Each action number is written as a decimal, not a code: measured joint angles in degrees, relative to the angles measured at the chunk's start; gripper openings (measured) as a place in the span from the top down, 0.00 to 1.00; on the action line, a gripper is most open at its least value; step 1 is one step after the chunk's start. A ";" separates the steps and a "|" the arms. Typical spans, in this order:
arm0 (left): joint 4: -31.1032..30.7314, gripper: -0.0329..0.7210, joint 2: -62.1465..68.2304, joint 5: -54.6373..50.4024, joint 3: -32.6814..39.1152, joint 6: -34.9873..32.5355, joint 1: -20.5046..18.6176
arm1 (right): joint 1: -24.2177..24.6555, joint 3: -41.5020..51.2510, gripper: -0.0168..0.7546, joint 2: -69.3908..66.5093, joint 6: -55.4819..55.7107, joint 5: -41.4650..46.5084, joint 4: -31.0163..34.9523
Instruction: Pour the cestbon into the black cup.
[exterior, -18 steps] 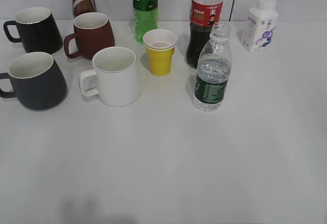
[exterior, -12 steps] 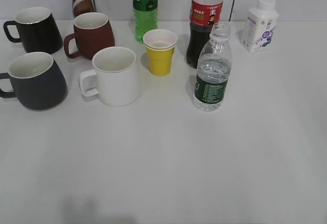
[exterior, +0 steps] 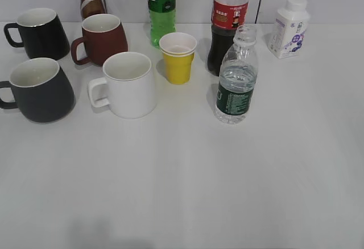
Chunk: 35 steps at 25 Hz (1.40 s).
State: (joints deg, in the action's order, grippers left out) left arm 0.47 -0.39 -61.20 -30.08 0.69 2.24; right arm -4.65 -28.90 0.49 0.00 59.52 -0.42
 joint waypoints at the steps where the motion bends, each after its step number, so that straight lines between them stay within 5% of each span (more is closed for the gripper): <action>1: 0.00 0.64 0.00 0.00 0.00 0.00 0.00 | 0.00 0.00 0.29 0.00 0.00 0.00 0.00; 19: -0.47 0.64 0.39 2.13 -0.62 0.00 0.00 | 0.00 0.00 0.29 0.00 0.00 0.00 0.00; 28: -3.84 0.64 17.43 55.26 0.71 0.00 -0.06 | 0.00 0.00 0.29 0.00 0.00 0.00 0.00; 35: -3.30 0.63 41.41 78.92 2.64 0.00 -0.06 | 0.00 0.00 0.29 0.00 0.00 0.00 0.00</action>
State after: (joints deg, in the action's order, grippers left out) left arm -2.83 41.02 17.73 -27.44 0.69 2.19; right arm -4.65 -28.90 0.49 0.00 59.52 -0.42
